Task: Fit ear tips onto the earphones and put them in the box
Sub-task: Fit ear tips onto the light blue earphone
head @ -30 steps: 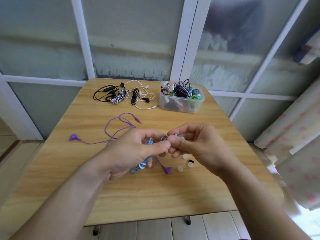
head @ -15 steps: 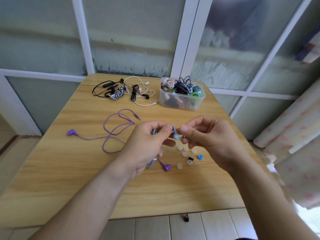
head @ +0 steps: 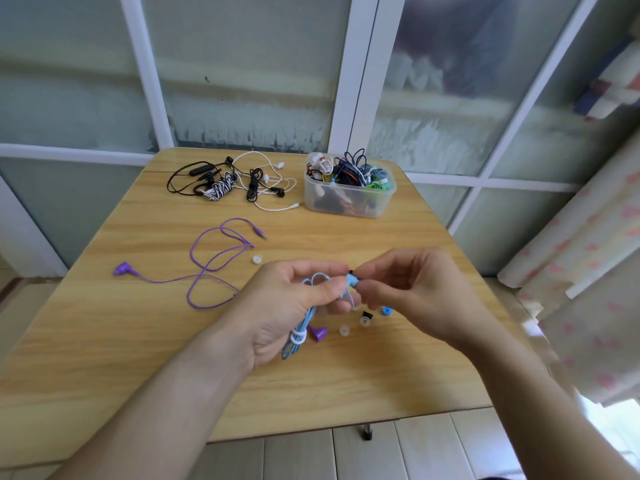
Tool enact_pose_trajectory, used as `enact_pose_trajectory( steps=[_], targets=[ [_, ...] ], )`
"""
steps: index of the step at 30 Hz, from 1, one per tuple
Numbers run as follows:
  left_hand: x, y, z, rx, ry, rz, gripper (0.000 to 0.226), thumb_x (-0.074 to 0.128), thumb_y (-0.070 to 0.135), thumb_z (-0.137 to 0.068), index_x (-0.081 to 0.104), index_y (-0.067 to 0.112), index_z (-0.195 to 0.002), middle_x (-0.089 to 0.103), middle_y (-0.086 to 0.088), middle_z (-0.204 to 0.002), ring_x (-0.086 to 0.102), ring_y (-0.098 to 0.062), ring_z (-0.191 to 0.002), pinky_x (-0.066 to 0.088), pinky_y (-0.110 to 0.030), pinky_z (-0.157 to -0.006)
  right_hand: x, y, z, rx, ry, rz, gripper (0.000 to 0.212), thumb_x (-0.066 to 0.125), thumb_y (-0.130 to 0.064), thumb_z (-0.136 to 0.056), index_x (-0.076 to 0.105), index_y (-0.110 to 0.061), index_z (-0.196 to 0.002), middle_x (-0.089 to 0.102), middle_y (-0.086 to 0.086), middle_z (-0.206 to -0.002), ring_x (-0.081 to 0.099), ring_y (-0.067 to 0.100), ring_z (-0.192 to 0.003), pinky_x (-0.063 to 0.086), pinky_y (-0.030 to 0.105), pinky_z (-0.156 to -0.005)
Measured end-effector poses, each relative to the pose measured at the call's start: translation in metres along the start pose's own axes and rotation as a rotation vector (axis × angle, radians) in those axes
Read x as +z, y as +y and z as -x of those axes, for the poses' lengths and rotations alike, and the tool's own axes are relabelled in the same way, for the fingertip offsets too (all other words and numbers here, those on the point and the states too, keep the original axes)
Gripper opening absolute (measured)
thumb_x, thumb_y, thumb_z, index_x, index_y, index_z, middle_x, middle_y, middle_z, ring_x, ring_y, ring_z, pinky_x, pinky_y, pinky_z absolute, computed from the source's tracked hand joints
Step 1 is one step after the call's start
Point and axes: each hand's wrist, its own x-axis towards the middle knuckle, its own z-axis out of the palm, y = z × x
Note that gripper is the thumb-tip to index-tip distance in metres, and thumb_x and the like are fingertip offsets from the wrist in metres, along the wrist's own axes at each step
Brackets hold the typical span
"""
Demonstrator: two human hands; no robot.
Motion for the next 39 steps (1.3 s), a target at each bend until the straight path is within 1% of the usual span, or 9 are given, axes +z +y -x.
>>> enact_pose_trajectory(
  steps=[2, 7, 11, 14, 18, 23, 26, 29, 39],
  targets=[
    [0.0, -0.004, 0.002, -0.016, -0.026, -0.029, 0.022, 0.065, -0.002, -0.083, 0.068, -0.002, -0.105, 0.073, -0.023, -0.092, 0.072, -0.029, -0.088, 0.058, -0.028, -0.083, 0.001, 0.001, 0.006, -0.025, 0.03, 0.145, 0.012, 0.076, -0.004, -0.08, 0.077, -0.015, -0.082, 0.075, -0.002, -0.072, 0.071, 0.012, -0.065, 0.06, 0.032, -0.068],
    [0.003, -0.011, 0.007, -0.022, -0.003, -0.134, 0.02, 0.068, 0.006, -0.084, 0.068, -0.007, -0.1, 0.073, -0.022, -0.086, 0.073, -0.022, -0.069, 0.052, -0.019, -0.055, 0.006, 0.002, 0.02, -0.134, 0.088, 0.337, 0.016, 0.078, -0.01, -0.074, 0.079, -0.026, -0.077, 0.072, -0.012, -0.066, 0.067, 0.002, -0.062, 0.056, 0.024, -0.065],
    [0.009, -0.013, 0.008, 0.028, 0.069, -0.266, 0.027, 0.068, 0.02, -0.086, 0.062, -0.004, -0.097, 0.071, -0.012, -0.067, 0.063, -0.018, -0.047, 0.041, -0.021, -0.038, 0.01, 0.003, 0.025, -0.187, 0.082, 0.318, 0.014, 0.079, -0.008, -0.073, 0.079, -0.022, -0.077, 0.072, -0.009, -0.067, 0.068, 0.003, -0.063, 0.056, 0.023, -0.064],
    [0.012, -0.013, 0.008, 0.021, 0.09, -0.297, 0.032, 0.068, 0.033, -0.083, 0.058, 0.005, -0.094, 0.068, -0.013, -0.062, 0.046, -0.018, -0.036, 0.034, -0.022, -0.037, 0.013, 0.004, 0.025, -0.167, 0.079, 0.261, 0.008, 0.082, -0.012, -0.073, 0.078, -0.019, -0.076, 0.073, -0.01, -0.066, 0.069, 0.001, -0.062, 0.056, 0.019, -0.063],
    [0.011, -0.012, 0.008, 0.044, 0.132, -0.262, 0.031, 0.069, 0.029, -0.083, 0.057, 0.003, -0.095, 0.063, -0.013, -0.059, 0.046, -0.012, -0.032, 0.032, -0.02, -0.035, 0.016, 0.007, 0.022, -0.138, 0.057, 0.125, 0.012, 0.087, -0.016, -0.071, 0.076, -0.016, -0.075, 0.074, -0.007, -0.068, 0.071, 0.005, -0.065, 0.057, 0.022, -0.066],
    [0.012, -0.016, 0.006, 0.046, 0.178, -0.155, 0.024, 0.072, 0.018, -0.082, 0.062, 0.003, -0.097, 0.064, -0.011, -0.061, 0.046, -0.016, -0.036, 0.036, -0.022, -0.041, 0.006, 0.009, 0.015, -0.104, 0.069, 0.143, 0.017, 0.083, -0.035, -0.071, 0.075, -0.021, -0.077, 0.073, -0.01, -0.072, 0.069, 0.004, -0.067, 0.056, 0.023, -0.065],
    [0.01, -0.018, 0.003, 0.037, 0.202, -0.077, 0.019, 0.072, 0.017, -0.081, 0.065, 0.007, -0.096, 0.07, -0.016, -0.072, 0.051, -0.026, -0.057, 0.04, -0.029, -0.052, -0.019, 0.024, 0.005, -0.039, 0.169, 0.39, 0.006, 0.078, -0.034, -0.08, 0.074, -0.03, -0.083, 0.07, -0.017, -0.074, 0.065, -0.001, -0.071, 0.051, 0.017, -0.064],
    [0.009, -0.018, 0.002, -0.001, 0.182, -0.038, 0.018, 0.072, 0.015, -0.082, 0.068, 0.006, -0.097, 0.07, -0.015, -0.076, 0.056, -0.029, -0.069, 0.041, -0.027, -0.05, -0.024, 0.035, 0.004, 0.05, 0.006, 0.556, 0.01, 0.079, -0.037, -0.078, 0.075, -0.034, -0.087, 0.069, -0.015, -0.075, 0.062, 0.0, -0.073, 0.048, 0.016, -0.064],
    [0.012, -0.012, 0.005, -0.151, 0.088, 0.054, 0.016, 0.063, 0.0, -0.084, 0.072, -0.001, -0.099, 0.061, -0.011, -0.069, 0.058, -0.022, -0.062, 0.04, -0.021, -0.044, -0.015, 0.039, 0.001, 0.063, 0.009, 0.63, 0.008, 0.063, -0.024, -0.093, 0.068, -0.03, -0.092, 0.064, -0.015, -0.08, 0.056, 0.0, -0.077, 0.041, 0.01, -0.062]
  ],
)
